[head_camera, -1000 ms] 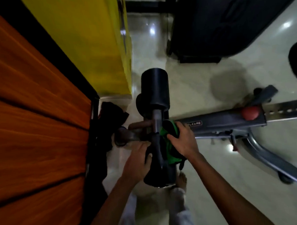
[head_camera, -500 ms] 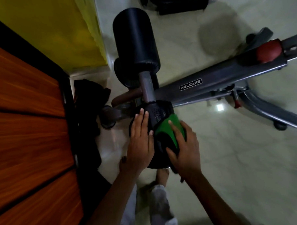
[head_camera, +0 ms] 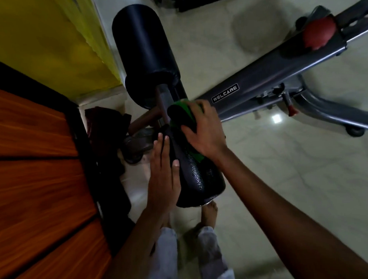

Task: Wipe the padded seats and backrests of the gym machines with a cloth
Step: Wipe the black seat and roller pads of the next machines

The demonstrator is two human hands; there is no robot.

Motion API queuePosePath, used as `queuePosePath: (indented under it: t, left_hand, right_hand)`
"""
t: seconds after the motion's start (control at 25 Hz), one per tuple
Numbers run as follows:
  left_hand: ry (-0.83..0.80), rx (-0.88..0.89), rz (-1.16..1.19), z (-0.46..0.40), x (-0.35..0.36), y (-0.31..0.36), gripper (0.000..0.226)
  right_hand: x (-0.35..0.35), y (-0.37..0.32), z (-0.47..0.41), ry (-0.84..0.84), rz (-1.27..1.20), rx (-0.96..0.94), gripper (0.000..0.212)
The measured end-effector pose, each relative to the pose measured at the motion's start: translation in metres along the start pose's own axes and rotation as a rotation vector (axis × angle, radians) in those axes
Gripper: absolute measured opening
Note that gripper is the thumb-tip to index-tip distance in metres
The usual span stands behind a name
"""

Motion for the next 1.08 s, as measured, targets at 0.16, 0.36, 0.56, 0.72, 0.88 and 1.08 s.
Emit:
queuePosePath:
  t: [0.16, 0.36, 0.56, 0.72, 0.88, 1.08]
  left_hand:
    - [0.059, -0.012, 0.028, -0.004, -0.006, 0.014, 0.054]
    - [0.009, 0.001, -0.322, -0.026, 0.032, 0.043, 0.057]
    - [-0.001, 0.047, -0.236, -0.013, 0.021, 0.015, 0.057]
    - [0.092, -0.009, 0.047, -0.008, -0.002, 0.001, 0.054]
    - [0.162, -0.077, 0.112, -0.010, 0.008, 0.001, 0.055]
    - [0.153, -0.074, 0.126, -0.008, 0.013, -0.009, 0.055]
  right_hand:
    - [-0.003, 0.052, 0.004, 0.051, -0.724, 0.382, 0.053]
    - [-0.022, 0.100, 0.035, 0.218, -0.881, 0.607, 0.037]
    - [-0.028, 0.085, 0.044, 0.148, -0.623, 0.423, 0.038]
    - [-0.031, 0.032, 0.055, 0.079, -0.208, 0.121, 0.061]
    - [-0.010, -0.003, 0.038, 0.030, 0.144, -0.029, 0.071]
    - [0.000, 0.006, 0.034, 0.031, 0.114, -0.037, 0.069]
Point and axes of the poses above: each hand's wrist, its own z-axis away from the middle knuckle, its own x-axis out of the palm, y = z × x, the point moved 8 cm from there along -z, towards the middle knuckle, and after that the axes turned 9 degrees about z, right-handed, at the moved point
